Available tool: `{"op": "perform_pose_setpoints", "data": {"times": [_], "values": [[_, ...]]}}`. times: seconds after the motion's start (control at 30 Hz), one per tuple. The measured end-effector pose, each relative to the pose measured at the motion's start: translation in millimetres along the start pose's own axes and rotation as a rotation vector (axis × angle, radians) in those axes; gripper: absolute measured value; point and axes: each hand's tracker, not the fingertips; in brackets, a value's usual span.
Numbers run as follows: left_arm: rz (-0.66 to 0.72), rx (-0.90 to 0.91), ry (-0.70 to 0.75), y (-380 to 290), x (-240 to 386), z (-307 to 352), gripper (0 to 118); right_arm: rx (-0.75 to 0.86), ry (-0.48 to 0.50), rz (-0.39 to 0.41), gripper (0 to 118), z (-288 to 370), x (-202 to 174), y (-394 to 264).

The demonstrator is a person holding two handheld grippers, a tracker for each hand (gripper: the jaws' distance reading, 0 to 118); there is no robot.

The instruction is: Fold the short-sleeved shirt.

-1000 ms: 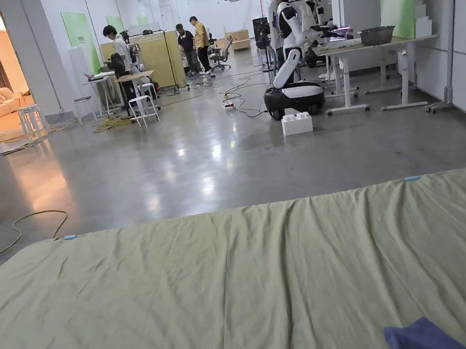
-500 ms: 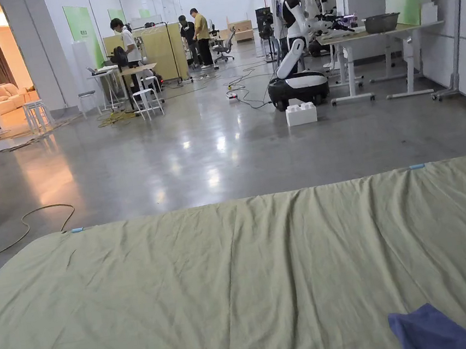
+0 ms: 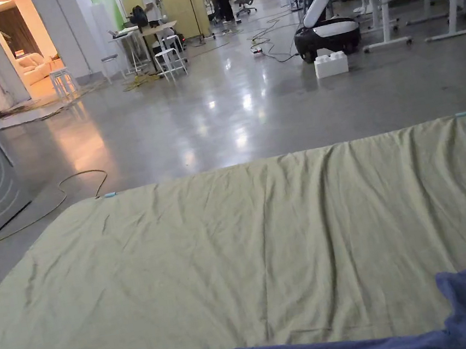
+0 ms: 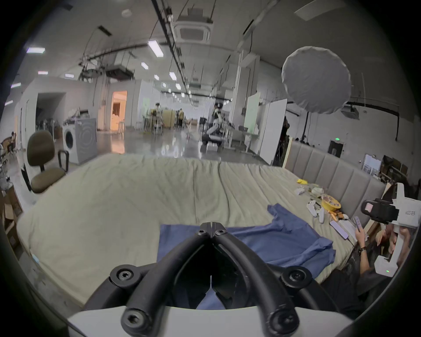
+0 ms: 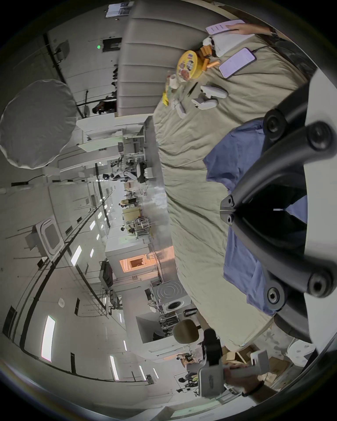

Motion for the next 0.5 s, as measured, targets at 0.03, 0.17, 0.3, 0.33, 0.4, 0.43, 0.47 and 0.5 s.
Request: {"op": "perform_pose_setpoints", "data": {"times": [0.03,0.17,0.3,0.33,0.4,0.43,0.47,0.5], "values": [[0.028,-0.02,-0.002,-2.8,-9.9,-19.2,0,-0.008,-0.008,-0.005,0,-2.4,2.1,-1.7],[0.16,-0.16,0.04,-13.6,-53.7,-103.9,30,-0.046,-0.043,-0.049,0,-9.8,10.1,-6.3],[0.123,-0.329,0.099,-26.6,-80.8,-187.8,64,-0.092,-0.057,-0.112,0,-12.8,18.1,-13.8],[0.107,-0.353,0.123,-29.4,-82.8,-204.1,66,-0.11,-0.072,-0.11,0,-12.4,23.4,-18.5],[0.148,-0.391,0.153,-33.2,-88.9,-230.4,66,-0.155,-0.124,-0.08,0,-15.0,27.8,-23.0],[0.161,-0.382,0.161,-34.2,-90.4,-240.9,66,-0.165,-0.148,-0.067,0,-16.3,29.9,-24.7],[0.165,-0.387,0.162,-34.0,-91.4,-249.3,66,-0.173,-0.159,-0.06,0,-18.1,29.9,-25.4],[0.159,-0.384,0.166,-33.9,-91.1,-256.7,66,-0.187,-0.165,-0.063,0,-20.0,32.5,-25.8]]}}
